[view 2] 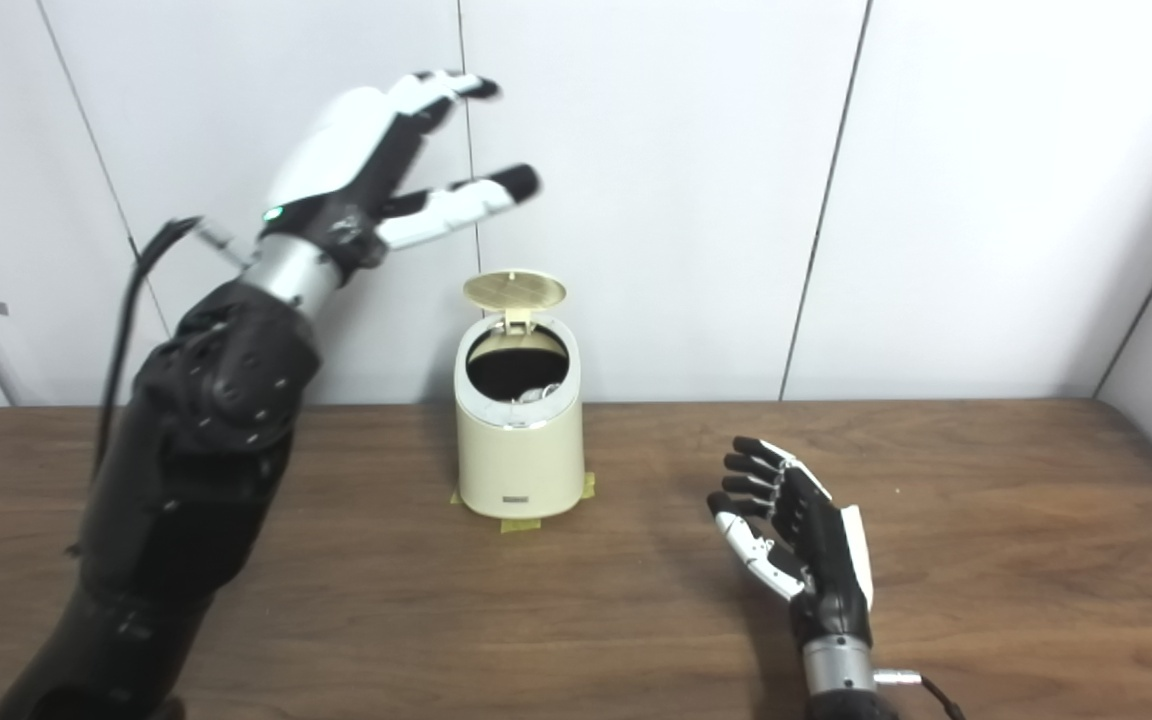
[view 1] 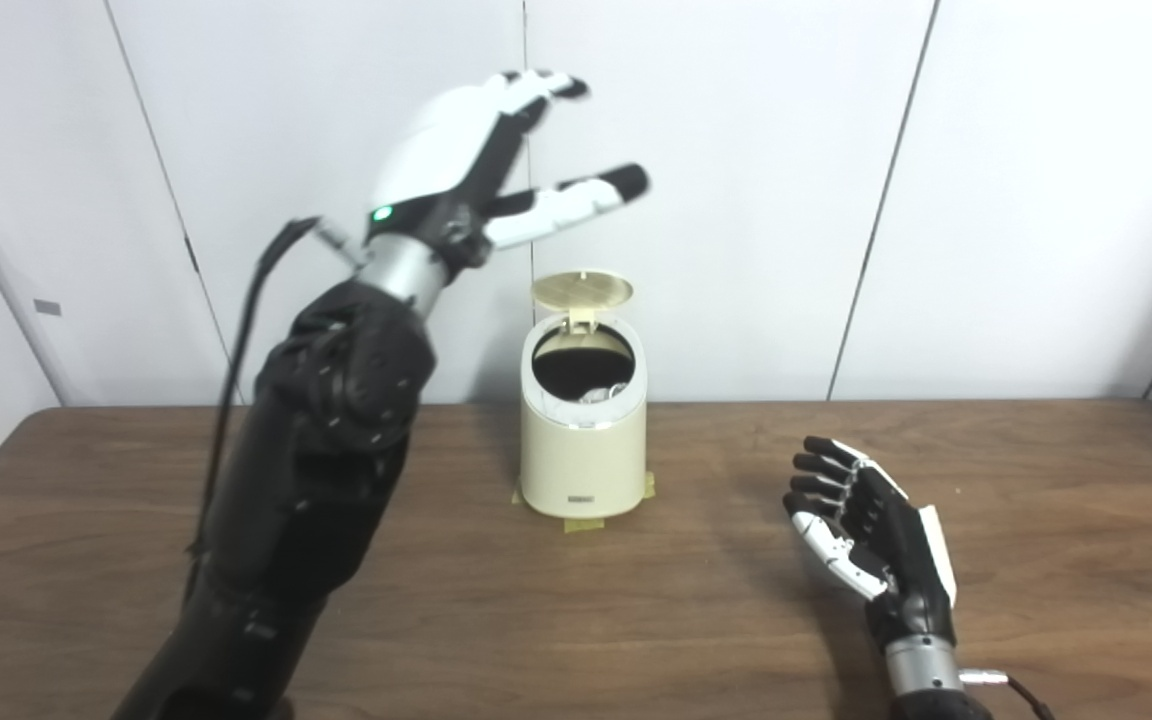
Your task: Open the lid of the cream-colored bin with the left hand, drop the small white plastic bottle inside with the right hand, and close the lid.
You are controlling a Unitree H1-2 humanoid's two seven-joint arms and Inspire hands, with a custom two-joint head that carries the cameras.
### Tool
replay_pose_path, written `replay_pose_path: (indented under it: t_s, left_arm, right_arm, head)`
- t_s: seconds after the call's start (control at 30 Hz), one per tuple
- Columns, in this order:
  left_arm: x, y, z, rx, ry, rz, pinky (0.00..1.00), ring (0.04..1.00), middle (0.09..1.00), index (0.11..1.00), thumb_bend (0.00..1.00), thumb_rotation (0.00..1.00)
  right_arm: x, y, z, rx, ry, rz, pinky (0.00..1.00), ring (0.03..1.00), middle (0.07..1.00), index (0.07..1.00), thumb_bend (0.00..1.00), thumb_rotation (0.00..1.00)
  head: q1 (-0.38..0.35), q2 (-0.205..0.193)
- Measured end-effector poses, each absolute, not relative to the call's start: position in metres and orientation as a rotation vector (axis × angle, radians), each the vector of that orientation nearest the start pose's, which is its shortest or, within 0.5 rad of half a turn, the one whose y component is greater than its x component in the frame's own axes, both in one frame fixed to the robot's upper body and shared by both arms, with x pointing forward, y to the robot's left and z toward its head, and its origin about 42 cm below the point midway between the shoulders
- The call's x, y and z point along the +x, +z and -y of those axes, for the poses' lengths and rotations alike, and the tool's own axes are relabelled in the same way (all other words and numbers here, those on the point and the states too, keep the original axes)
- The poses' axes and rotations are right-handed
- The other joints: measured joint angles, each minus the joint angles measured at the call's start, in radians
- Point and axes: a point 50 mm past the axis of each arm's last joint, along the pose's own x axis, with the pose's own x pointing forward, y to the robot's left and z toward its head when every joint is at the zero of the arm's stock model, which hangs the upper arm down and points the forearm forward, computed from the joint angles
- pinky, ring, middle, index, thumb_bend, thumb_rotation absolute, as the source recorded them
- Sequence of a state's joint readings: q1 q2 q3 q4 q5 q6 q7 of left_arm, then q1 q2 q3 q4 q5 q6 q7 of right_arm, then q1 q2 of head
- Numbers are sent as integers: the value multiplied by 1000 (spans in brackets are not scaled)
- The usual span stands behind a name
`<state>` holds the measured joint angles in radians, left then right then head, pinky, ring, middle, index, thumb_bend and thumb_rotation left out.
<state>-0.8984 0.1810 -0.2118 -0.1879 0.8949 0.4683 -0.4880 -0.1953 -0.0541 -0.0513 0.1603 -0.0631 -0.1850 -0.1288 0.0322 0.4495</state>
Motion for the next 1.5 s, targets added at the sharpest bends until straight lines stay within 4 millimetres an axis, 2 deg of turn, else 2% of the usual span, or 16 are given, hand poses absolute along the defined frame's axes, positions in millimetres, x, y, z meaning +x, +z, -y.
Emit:
replay_pose_path:
  t_s: [0.1, 0.23, 0.33, 0.43, 0.53, 0.87, 1.0, 1.1, 1.2, 1.33, 1.5]
  left_arm:
    - [429, 421, -120, 1112, -89, 437, 1000, 990, 944, 866, 860, 1000]
    - [436, 411, -110, 1178, -90, 377, 1000, 989, 901, 844, 852, 1000]
    - [441, 401, -106, 1271, -98, 351, 1000, 977, 874, 829, 857, 1000]
    - [445, 393, -108, 1305, -100, 325, 1000, 981, 872, 822, 898, 1000]
    - [445, 386, -109, 1324, -107, 306, 1000, 983, 867, 819, 905, 1000]
    - [448, 369, -111, 1398, -140, 197, 1000, 1000, 940, 860, 947, 1000]
    - [448, 368, -109, 1409, -149, 187, 1000, 982, 907, 857, 955, 1000]
    - [447, 363, -109, 1408, -161, 174, 1000, 989, 930, 864, 949, 1000]
    - [445, 358, -110, 1396, -172, 165, 1000, 983, 942, 861, 960, 1000]
    - [441, 357, -111, 1394, -173, 177, 1000, 998, 948, 860, 974, 1000]
    - [438, 353, -108, 1414, -178, 200, 1000, 991, 916, 860, 995, 1000]
  right_arm:
    - [345, 125, 234, -97, -129, 222, 597, 676, 716, 728, 199, 288]
    - [345, 125, 234, -88, -132, 222, 600, 673, 713, 729, 188, 210]
    - [346, 124, 234, -86, -133, 221, 592, 668, 710, 726, 185, 215]
    - [346, 124, 234, -87, -133, 220, 588, 672, 711, 728, 192, 274]
    - [346, 124, 234, -88, -133, 220, 591, 674, 712, 730, 195, 281]
    - [346, 124, 234, -88, -134, 212, 591, 674, 710, 728, 200, 235]
    - [345, 124, 234, -88, -135, 212, 592, 671, 707, 725, 197, 189]
    - [345, 125, 234, -87, -136, 213, 592, 672, 711, 727, 196, 184]
    - [345, 125, 234, -91, -137, 212, 590, 673, 715, 728, 193, 191]
    - [345, 125, 234, -95, -136, 213, 601, 677, 714, 729, 204, 260]
    - [344, 126, 233, -96, -140, 206, 597, 677, 711, 730, 196, 237]
  head:
    - [0, 0]
    - [-3, 0]
    - [-5, 2]
    - [-3, 2]
    - [-3, 2]
    - [-11, 2]
    - [-12, 3]
    - [-14, 6]
    - [-17, 8]
    - [-20, 11]
    - [-25, 14]
